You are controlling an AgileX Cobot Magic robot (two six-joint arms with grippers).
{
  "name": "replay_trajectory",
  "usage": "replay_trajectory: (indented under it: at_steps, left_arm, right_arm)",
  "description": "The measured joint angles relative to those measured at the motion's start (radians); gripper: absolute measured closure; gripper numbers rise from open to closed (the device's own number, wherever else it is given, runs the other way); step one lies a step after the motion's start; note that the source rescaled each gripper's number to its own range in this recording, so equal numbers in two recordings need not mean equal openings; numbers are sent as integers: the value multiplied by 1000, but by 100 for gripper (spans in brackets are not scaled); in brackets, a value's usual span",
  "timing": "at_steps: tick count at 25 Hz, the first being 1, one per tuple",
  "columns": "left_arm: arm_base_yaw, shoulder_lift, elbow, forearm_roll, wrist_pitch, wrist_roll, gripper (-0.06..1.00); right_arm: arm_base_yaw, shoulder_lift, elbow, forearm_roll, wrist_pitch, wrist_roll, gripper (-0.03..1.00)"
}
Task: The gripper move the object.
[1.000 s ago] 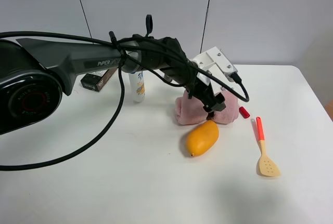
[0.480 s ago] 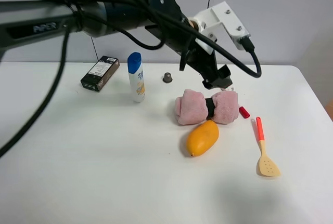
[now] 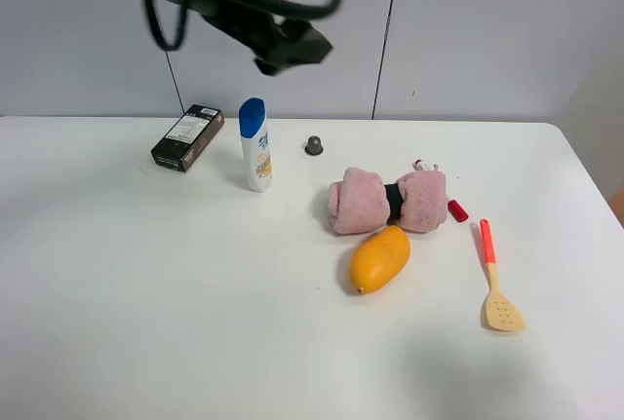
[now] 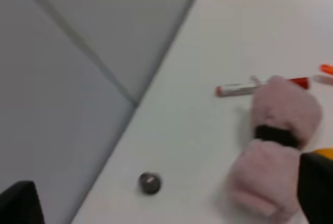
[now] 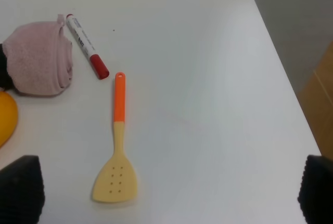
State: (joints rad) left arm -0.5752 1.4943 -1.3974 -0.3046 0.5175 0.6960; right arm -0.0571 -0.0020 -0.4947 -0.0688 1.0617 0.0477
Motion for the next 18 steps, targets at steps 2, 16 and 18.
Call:
replay_trajectory:
  at_steps: [2,16,18]
  left_arm:
    - [72,-120,98,0,-19,-20,-5]
    - [743,-1013,778,-109,171,-232,-5]
    - [765,-1122,806,-131,213,-271,-5]
  right_arm:
    - [0,0,0,0,0,0,-3]
    - [0,0,0,0,0,0,-3]
    - [0,0,0,0,0,0,-3]
